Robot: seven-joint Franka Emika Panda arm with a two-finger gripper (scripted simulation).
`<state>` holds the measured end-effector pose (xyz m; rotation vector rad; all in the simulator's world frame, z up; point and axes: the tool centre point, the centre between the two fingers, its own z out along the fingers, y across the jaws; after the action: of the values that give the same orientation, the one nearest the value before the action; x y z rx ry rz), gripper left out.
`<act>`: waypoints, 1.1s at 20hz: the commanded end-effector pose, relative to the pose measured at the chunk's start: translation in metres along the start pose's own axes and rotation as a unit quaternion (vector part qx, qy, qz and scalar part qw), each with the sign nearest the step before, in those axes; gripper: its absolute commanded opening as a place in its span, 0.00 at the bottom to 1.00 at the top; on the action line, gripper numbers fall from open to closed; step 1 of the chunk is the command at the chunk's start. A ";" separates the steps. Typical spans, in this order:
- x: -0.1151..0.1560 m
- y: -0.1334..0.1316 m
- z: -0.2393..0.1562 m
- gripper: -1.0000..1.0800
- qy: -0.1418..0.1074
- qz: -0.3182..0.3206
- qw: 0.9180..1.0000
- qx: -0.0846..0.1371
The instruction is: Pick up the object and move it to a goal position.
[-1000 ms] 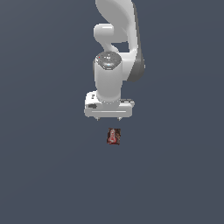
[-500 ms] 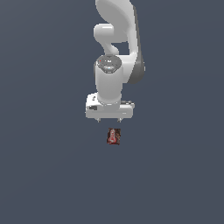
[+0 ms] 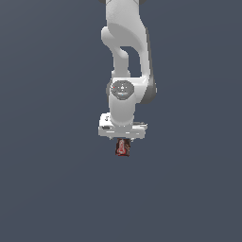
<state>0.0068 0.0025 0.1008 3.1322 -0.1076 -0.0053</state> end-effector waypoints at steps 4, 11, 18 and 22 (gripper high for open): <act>0.002 -0.007 0.027 0.96 0.001 0.019 1.000 0.003; 0.002 -0.009 0.034 0.96 0.001 0.023 1.000 0.004; 0.001 -0.009 0.055 0.96 0.001 0.023 1.000 0.004; 0.001 -0.009 0.075 0.96 0.001 0.024 1.000 0.004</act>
<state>0.0081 0.0112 0.0325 3.1361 -0.1827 -0.0014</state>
